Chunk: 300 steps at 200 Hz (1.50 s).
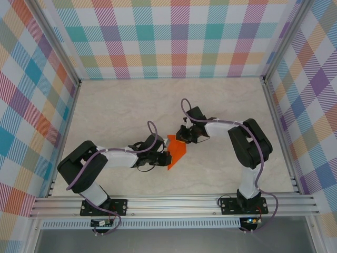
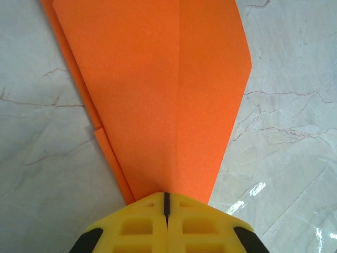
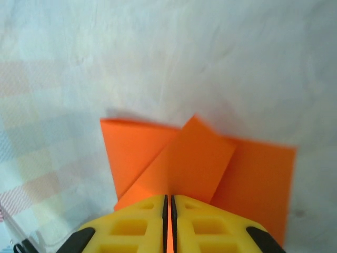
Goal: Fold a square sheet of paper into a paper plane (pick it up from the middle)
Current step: Fourth fold the wing at the center of the table.
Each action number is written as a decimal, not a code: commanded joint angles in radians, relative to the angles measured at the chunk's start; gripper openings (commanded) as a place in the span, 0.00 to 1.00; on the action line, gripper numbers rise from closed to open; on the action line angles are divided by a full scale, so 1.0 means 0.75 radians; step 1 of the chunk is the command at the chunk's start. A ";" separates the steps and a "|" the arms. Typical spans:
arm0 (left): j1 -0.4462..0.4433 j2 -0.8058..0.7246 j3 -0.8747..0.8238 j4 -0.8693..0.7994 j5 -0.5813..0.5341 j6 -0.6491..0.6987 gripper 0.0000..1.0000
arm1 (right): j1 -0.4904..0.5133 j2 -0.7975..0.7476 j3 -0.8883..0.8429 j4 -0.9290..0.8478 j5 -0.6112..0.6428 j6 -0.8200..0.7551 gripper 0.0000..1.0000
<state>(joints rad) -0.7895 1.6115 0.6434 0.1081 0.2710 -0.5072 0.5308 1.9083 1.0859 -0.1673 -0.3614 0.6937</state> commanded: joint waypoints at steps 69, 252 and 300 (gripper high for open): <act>-0.003 0.054 -0.109 -0.324 -0.025 0.019 0.00 | -0.115 -0.025 0.078 -0.086 -0.039 -0.084 0.14; 0.006 -0.058 0.065 -0.422 0.027 0.039 0.06 | 0.053 0.108 -0.037 -0.119 -0.087 0.009 0.09; 0.110 -0.246 0.173 -0.352 0.144 -0.095 0.16 | 0.053 0.110 -0.047 -0.111 -0.084 0.015 0.08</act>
<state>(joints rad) -0.7429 1.4895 0.7158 -0.1688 0.3038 -0.5110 0.5713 1.9472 1.0679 -0.1768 -0.5167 0.7025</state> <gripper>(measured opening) 0.143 0.084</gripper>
